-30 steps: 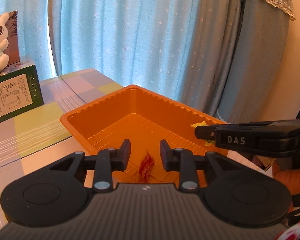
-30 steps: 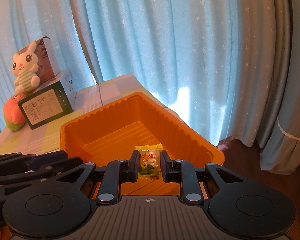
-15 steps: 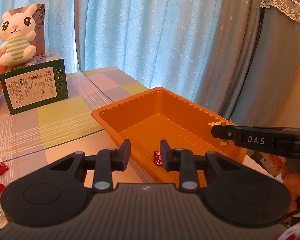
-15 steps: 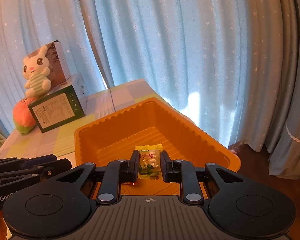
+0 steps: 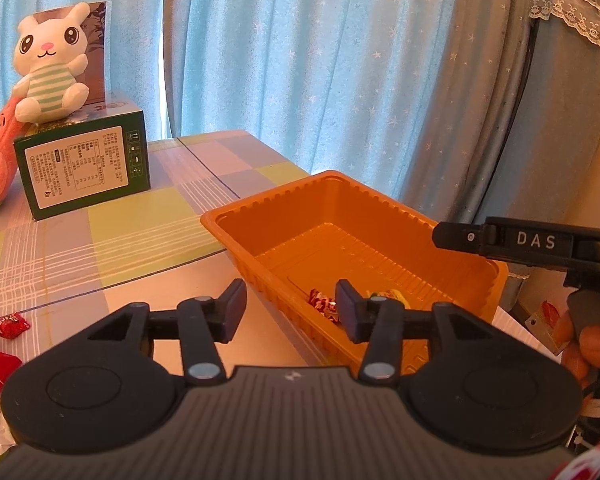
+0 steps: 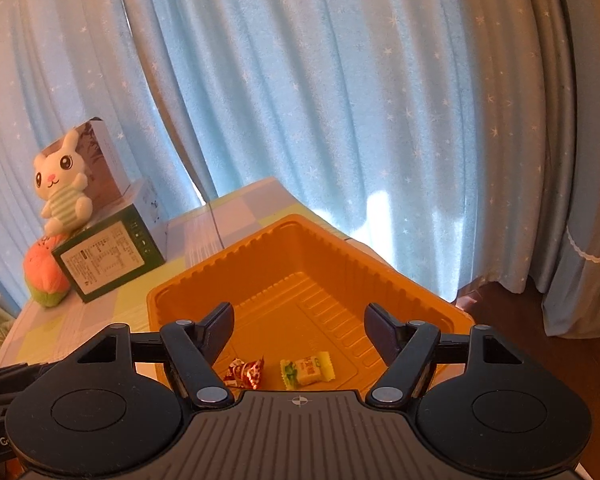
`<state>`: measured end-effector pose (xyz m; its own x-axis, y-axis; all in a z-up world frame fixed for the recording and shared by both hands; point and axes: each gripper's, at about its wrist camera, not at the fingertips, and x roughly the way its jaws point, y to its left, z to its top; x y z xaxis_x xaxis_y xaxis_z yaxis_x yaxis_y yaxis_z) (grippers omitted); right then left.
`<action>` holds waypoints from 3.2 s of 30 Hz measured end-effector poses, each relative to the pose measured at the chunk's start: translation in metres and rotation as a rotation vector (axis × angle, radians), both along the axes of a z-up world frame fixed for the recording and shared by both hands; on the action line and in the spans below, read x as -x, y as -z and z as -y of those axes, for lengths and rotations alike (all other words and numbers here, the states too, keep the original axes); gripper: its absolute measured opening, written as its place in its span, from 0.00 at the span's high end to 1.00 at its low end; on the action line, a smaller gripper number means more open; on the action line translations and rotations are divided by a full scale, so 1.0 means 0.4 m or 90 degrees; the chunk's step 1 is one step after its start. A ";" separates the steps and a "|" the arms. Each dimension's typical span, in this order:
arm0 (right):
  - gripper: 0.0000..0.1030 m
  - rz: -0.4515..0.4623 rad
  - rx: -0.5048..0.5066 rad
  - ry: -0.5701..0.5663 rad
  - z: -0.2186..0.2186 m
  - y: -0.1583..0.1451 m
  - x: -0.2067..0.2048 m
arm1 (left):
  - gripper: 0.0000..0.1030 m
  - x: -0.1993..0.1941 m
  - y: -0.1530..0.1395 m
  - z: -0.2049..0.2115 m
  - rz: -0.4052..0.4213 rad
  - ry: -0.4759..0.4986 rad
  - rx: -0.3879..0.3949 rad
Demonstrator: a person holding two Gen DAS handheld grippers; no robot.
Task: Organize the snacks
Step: 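Open the right tool to drop the yellow candy into the tray, then move both tools back to the candies and grasp a red candy with the right tool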
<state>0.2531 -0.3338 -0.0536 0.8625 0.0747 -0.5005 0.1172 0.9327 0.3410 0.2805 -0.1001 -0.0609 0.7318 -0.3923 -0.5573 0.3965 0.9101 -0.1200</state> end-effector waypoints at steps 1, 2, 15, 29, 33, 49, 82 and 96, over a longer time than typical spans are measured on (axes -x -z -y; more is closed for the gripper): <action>0.30 0.002 0.000 0.003 0.001 -0.002 0.002 | 0.55 0.003 -0.002 -0.003 0.001 -0.002 -0.001; 0.30 0.003 0.000 0.006 0.001 -0.003 0.005 | 0.55 0.005 -0.004 -0.007 0.002 -0.005 -0.001; 0.30 0.032 0.017 -0.025 -0.059 -0.025 0.028 | 0.44 0.059 -0.031 -0.096 0.018 -0.061 -0.001; 0.30 0.077 0.045 -0.163 -0.228 -0.034 0.054 | 0.21 0.161 -0.031 -0.303 0.018 -0.194 -0.019; 0.30 0.081 0.059 -0.207 -0.287 -0.024 0.067 | 0.18 0.198 -0.027 -0.367 0.016 -0.234 -0.033; 0.30 -0.038 0.059 -0.348 -0.516 0.105 0.120 | 0.18 0.314 0.056 -0.524 -0.042 -0.303 -0.077; 0.79 -0.105 0.094 -0.374 -0.665 0.200 0.071 | 0.37 0.302 0.119 -0.555 -0.145 -0.246 0.013; 0.80 -0.109 0.060 -0.340 -0.608 0.188 0.057 | 0.38 0.241 0.172 -0.490 -0.137 -0.228 -0.004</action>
<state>0.2301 -0.0908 -0.1287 0.6229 0.4263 -0.6560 -0.3323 0.9033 0.2714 0.1843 0.0957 -0.1297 0.6878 -0.1298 -0.7142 0.0204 0.9869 -0.1597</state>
